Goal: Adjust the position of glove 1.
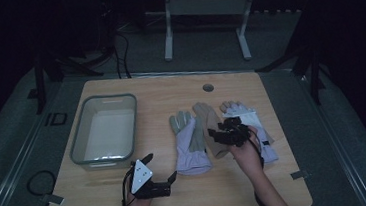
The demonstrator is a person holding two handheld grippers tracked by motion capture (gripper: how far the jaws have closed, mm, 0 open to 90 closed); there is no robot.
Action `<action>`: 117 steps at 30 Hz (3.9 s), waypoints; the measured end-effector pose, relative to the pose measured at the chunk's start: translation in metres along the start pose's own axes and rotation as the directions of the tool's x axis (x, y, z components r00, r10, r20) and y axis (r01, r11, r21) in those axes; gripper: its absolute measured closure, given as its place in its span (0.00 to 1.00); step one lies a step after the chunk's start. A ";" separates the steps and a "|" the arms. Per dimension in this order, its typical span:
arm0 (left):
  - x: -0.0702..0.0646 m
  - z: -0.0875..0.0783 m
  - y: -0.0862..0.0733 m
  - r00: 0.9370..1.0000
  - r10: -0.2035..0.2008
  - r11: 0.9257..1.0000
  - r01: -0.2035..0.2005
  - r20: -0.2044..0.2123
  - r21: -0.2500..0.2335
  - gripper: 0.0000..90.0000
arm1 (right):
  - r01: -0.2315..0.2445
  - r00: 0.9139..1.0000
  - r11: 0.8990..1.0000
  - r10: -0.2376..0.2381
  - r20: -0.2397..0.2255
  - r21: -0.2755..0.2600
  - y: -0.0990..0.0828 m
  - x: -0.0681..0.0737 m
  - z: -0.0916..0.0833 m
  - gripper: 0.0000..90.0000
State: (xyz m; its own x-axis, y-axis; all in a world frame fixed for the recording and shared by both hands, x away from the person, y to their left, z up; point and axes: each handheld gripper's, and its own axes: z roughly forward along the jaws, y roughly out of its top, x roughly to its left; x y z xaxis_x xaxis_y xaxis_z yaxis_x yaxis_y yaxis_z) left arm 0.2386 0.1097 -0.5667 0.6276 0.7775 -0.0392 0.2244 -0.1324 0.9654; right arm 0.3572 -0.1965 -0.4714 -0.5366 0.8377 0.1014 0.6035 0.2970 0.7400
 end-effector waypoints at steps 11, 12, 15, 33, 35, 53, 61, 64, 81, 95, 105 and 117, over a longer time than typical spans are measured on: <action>0.001 0.000 0.000 1.000 -0.013 1.000 0.013 0.004 -0.003 0.00 | 0.123 0.992 0.992 -0.124 0.033 0.032 -0.012 -0.055 -0.033 0.55; 0.001 0.000 0.000 1.000 -0.012 1.000 0.012 0.004 -0.003 0.00 | 0.131 0.991 0.991 -0.132 0.039 0.032 -0.013 -0.060 -0.036 0.56; 0.001 0.000 0.000 1.000 -0.009 1.000 0.009 0.003 -0.003 0.00 | 0.145 0.988 0.988 -0.148 0.055 0.046 -0.016 -0.078 -0.045 0.56; 0.000 0.000 0.000 1.000 -0.003 1.000 0.003 -0.005 0.003 0.00 | 0.177 0.982 0.973 -0.186 0.045 0.147 -0.039 -0.124 -0.032 0.49; 0.000 0.000 0.000 1.000 -0.002 1.000 0.002 -0.004 0.002 0.00 | 0.183 0.981 0.968 -0.192 0.037 0.170 -0.044 -0.123 -0.023 0.46; 0.001 0.000 0.000 1.000 -0.014 1.000 0.014 -0.010 0.001 0.00 | 0.066 0.993 0.991 -0.076 0.086 0.113 -0.057 -0.109 -0.027 0.88; 0.000 0.000 0.000 1.000 -0.008 1.000 0.008 -0.014 -0.001 0.00 | 0.042 0.994 0.999 -0.045 0.104 0.026 -0.020 -0.084 -0.065 0.89; 0.000 0.000 0.000 1.000 -0.008 1.000 0.008 -0.017 -0.001 0.00 | 0.041 0.994 0.999 -0.042 0.102 0.012 -0.008 -0.072 -0.071 0.89; 0.003 -0.004 -0.001 0.997 -0.027 0.999 0.025 -0.072 -0.020 0.00 | 0.047 0.999 0.998 -0.047 0.015 0.043 0.036 0.064 -0.025 0.89; 0.002 -0.003 -0.001 0.998 -0.014 1.000 0.013 -0.061 -0.012 0.00 | 0.031 0.998 0.984 -0.041 0.053 0.175 0.024 0.080 0.037 0.89; 0.002 -0.002 -0.001 0.999 -0.015 1.000 0.014 -0.048 -0.011 0.00 | 0.049 0.996 0.972 -0.064 0.057 0.228 0.008 0.074 0.063 0.82; 0.003 0.000 0.000 0.999 -0.022 1.000 0.023 -0.040 0.017 0.00 | 0.073 0.996 0.974 -0.080 0.026 0.215 -0.010 0.066 0.042 0.74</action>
State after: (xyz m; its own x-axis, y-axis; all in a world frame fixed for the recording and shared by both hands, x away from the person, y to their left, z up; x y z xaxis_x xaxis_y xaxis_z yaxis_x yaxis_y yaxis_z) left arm 0.2406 0.1115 -0.5665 0.5919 0.8044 -0.0505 0.2513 -0.1247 0.9598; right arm 0.3409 -0.1245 -0.4999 -0.5679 0.8227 0.0247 0.6754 0.4487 0.5853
